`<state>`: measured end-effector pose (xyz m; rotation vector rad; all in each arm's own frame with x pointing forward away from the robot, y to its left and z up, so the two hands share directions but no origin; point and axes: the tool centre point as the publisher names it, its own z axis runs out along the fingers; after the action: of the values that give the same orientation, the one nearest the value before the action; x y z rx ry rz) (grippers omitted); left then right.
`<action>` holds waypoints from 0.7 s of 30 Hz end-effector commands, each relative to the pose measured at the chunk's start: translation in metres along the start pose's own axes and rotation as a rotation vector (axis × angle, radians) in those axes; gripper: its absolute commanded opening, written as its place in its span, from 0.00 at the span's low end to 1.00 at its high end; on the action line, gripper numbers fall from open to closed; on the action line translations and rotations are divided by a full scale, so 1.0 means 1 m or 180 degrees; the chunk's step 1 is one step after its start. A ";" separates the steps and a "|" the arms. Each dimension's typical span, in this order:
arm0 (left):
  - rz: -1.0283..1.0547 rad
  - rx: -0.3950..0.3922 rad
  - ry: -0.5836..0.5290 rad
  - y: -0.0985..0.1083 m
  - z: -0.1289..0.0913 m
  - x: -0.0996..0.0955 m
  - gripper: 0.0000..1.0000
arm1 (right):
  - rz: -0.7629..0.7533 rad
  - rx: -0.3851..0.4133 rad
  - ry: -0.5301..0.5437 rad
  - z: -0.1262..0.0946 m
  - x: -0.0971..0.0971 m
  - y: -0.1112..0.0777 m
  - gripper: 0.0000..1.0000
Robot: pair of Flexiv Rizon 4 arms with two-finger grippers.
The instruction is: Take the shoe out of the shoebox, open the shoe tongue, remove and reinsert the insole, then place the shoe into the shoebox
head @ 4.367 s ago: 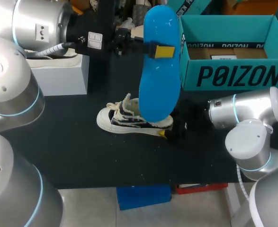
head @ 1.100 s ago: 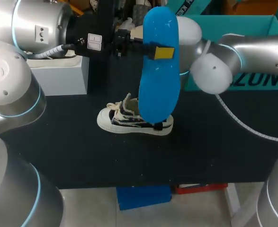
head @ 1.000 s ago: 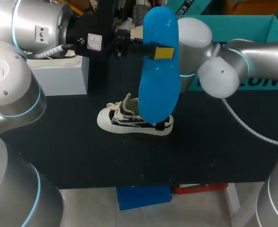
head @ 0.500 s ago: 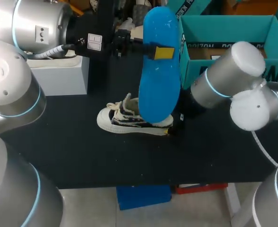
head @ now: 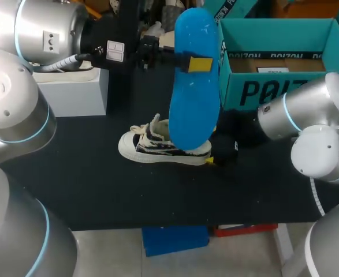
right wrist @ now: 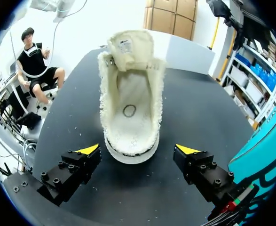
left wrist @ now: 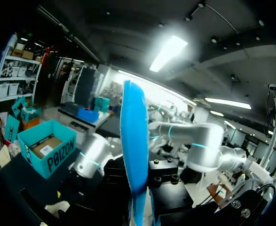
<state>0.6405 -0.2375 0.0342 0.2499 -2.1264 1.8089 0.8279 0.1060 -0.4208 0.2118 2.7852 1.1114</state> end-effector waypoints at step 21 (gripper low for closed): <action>-0.0005 -0.0009 -0.0011 0.000 0.001 0.000 0.00 | -0.0002 -0.0550 0.0111 0.018 0.000 -0.003 1.00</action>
<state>0.6404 -0.2375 0.0342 0.2499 -2.1264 1.8088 0.8317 0.1165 -0.4372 0.1697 2.6885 1.3757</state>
